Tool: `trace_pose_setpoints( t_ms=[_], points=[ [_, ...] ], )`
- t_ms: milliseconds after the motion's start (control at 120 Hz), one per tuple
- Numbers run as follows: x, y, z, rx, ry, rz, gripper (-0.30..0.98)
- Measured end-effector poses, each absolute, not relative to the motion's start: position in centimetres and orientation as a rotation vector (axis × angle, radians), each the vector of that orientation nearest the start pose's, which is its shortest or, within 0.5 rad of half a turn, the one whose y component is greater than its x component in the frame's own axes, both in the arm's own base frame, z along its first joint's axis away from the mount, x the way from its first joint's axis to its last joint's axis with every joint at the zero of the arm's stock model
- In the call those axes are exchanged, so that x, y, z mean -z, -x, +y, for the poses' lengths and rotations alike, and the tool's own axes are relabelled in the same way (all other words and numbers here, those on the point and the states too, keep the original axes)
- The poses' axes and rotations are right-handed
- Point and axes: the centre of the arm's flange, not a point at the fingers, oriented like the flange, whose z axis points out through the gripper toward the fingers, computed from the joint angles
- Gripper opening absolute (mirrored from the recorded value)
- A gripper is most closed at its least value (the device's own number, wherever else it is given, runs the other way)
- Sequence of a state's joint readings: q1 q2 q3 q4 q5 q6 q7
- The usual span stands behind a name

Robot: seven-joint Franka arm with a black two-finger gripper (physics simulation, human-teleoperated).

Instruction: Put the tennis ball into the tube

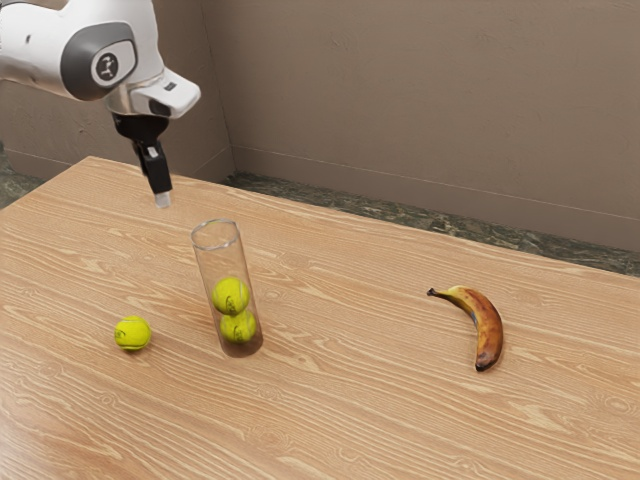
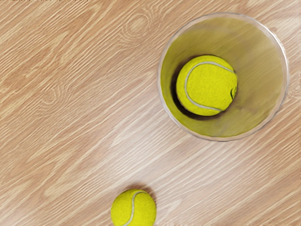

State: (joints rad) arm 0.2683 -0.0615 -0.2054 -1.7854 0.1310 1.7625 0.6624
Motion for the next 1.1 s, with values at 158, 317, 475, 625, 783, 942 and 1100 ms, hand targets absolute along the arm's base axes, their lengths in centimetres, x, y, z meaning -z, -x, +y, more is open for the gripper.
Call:
trace_pose_setpoints(
  t_ms=[158, 317, 475, 625, 783, 942, 1100],
  points=[
    [-54.2, -54.4, 4.3, -0.120, 2.866, 0.959, 0.69],
    [-47.4, -54.6, 7.6, -0.306, 2.939, 0.930, 0.69],
    [-41.7, -54.6, 12.9, -0.423, 3.028, 0.835, 0.69],
    [-37.1, -53.2, 14.5, -0.478, 3.055, 0.803, 0.69],
    [-33.2, -53.1, 15.4, -0.462, 3.081, 0.778, 0.69],
    [-30.2, -53.3, 16.9, -0.435, 3.110, 0.736, 0.69],
    [-27.9, -53.5, 18.5, -0.403, 3.136, 0.690, 0.69]
  ],
)
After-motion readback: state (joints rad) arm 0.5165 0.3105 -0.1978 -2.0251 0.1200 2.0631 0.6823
